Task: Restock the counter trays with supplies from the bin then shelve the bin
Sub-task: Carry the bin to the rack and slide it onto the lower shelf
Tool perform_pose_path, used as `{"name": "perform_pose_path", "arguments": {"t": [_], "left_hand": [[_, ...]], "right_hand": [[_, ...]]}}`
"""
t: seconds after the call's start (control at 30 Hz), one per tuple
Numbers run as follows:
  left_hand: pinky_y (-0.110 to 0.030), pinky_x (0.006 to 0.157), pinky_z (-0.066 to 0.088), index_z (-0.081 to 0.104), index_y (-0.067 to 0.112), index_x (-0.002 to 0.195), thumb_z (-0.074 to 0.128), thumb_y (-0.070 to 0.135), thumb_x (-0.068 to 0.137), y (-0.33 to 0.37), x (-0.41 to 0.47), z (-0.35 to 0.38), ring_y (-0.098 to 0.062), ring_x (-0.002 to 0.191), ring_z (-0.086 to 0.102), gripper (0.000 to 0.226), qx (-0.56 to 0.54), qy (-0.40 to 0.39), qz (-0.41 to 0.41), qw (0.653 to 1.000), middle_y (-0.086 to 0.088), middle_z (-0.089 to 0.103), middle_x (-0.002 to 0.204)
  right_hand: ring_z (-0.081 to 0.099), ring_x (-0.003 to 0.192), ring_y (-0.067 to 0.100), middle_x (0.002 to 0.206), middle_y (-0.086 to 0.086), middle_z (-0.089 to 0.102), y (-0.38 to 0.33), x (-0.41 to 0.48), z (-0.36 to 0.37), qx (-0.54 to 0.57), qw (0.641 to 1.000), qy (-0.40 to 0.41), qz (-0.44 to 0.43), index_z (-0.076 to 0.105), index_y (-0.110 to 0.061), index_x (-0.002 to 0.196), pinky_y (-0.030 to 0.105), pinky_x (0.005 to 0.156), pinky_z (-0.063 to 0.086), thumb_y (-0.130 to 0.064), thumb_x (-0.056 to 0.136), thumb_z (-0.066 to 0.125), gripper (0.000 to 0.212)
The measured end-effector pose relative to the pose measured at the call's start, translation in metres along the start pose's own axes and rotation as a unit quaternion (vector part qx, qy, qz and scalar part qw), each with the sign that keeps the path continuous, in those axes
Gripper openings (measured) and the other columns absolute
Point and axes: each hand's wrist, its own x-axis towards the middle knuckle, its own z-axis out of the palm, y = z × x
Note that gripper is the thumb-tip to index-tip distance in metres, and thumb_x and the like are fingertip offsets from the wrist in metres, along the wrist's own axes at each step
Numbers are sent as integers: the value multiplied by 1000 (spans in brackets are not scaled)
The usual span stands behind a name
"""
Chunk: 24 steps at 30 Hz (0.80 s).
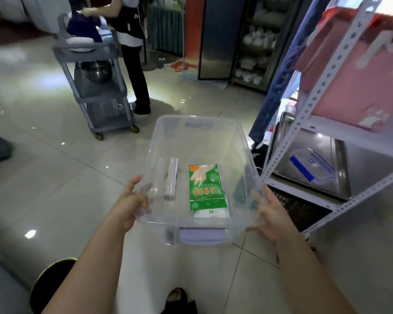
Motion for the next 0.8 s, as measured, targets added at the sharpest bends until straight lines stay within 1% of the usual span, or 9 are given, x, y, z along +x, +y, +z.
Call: {"name": "perform_pose_path", "arguments": {"t": [0.07, 0.13, 0.2, 0.27, 0.33, 0.43, 0.57, 0.67, 0.8], "left_hand": [[-38, 64, 47, 44, 31, 130, 33, -21, 68, 29, 50, 0, -35, 93, 57, 81, 6, -4, -6, 1000, 0, 61, 123], [-40, 67, 48, 43, 31, 132, 34, -21, 68, 58, 98, 5, -35, 96, 57, 82, 15, -8, -10, 1000, 1, 59, 125], [-41, 68, 48, 44, 32, 130, 35, -21, 67, 85, 142, 14, -35, 96, 58, 83, 29, -9, -12, 999, 2, 58, 125], [-41, 69, 49, 45, 34, 129, 37, -21, 65, 110, 187, 24, -35, 97, 59, 85, 40, -12, -12, 999, 3, 58, 124], [-41, 71, 49, 45, 33, 130, 41, -18, 61, 133, 237, 36, -36, 100, 59, 86, 47, -20, -11, 999, 0, 58, 125], [-45, 77, 51, 47, 36, 127, 50, -8, 44, 164, 313, 55, -39, 104, 59, 93, 68, -22, -16, 997, -5, 57, 122], [-42, 73, 53, 48, 39, 124, 52, -6, 42, 199, 409, 77, -36, 101, 62, 93, 64, -24, -16, 998, -3, 60, 120], [-40, 70, 55, 50, 45, 117, 52, -11, 53, 221, 474, 88, -32, 101, 64, 85, 58, -22, -27, 998, 2, 62, 118], [-42, 72, 54, 49, 44, 122, 46, -18, 62, 249, 561, 92, -32, 105, 64, 86, 79, -10, -46, 996, 2, 63, 117]], "right_hand": [[51, 120, 39, 142, -4, 47, -17, 52, 16, -29, 1000, 10, 0, 50, -52, 122, 60, 74, 53, -12, 81, 60, 58], [48, 122, 42, 142, 3, 46, -32, 102, 26, -20, 998, 49, 46, 45, -49, 127, 67, 83, 48, -18, 92, 53, 48], [46, 121, 49, 138, 11, 46, -48, 148, 33, 0, 996, 67, 57, 42, -42, 134, 75, 80, 44, -22, 96, 54, 45], [50, 112, 51, 140, 8, 48, -63, 194, 36, 25, 996, 80, 42, 38, -38, 140, 80, 84, 36, -14, 96, 52, 52], [50, 100, 40, 143, 5, 47, -75, 243, 36, 49, 996, 71, 29, 37, -33, 142, 74, 93, 35, 0, 96, 43, 57], [55, 93, 31, 128, -4, 49, -91, 322, 34, 47, 997, 56, 30, 34, -36, 143, 56, 77, 50, 8, 94, 35, 66], [47, 125, 35, 146, -4, 40, -119, 426, 34, 71, 996, 51, 37, 32, -37, 144, 65, 89, 40, 17, 87, 31, 79], [51, 106, 33, 147, -1, 39, -143, 498, 41, 85, 994, 53, 45, 34, -37, 143, 52, 66, 51, 13, 90, 34, 73], [47, 78, 23, 142, -2, 44, -153, 577, 53, 112, 988, 83, 66, 38, -38, 140, 36, 45, 51, 14, 89, 37, 74]]}}
